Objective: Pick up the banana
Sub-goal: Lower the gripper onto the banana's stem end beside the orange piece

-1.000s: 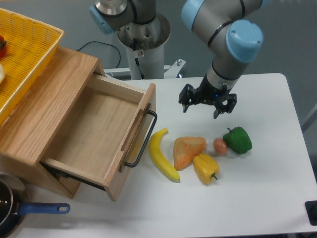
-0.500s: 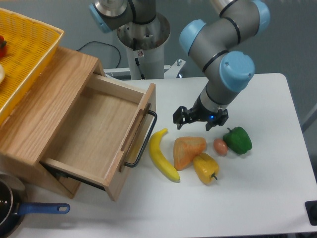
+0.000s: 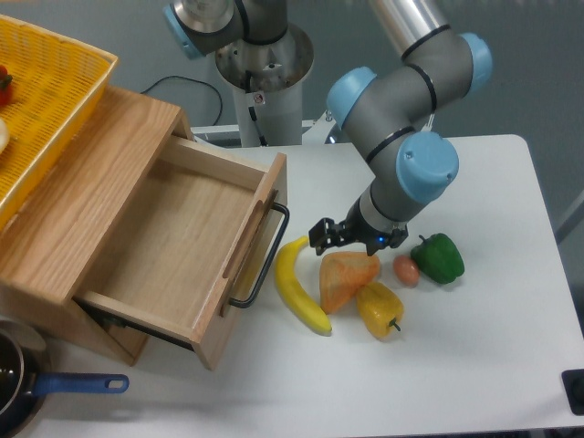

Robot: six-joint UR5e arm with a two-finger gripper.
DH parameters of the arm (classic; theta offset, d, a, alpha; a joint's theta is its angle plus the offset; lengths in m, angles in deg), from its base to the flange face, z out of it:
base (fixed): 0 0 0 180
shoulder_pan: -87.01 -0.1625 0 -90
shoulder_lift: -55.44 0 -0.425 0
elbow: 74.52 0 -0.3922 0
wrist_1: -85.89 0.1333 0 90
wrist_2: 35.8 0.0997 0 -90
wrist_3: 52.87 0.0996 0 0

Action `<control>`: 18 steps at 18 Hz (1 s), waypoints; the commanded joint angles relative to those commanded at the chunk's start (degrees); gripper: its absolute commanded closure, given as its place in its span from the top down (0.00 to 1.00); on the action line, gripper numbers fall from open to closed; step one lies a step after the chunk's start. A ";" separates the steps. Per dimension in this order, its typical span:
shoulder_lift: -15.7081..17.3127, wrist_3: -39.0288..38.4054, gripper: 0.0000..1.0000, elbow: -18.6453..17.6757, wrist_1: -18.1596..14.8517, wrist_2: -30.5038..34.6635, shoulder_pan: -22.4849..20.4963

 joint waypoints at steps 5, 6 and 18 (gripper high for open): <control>-0.97 -0.09 1.00 -0.44 0.00 -0.97 1.40; -1.15 -0.18 1.00 -0.44 0.00 -0.97 1.67; -3.17 -0.35 1.00 -0.53 1.32 -0.97 3.25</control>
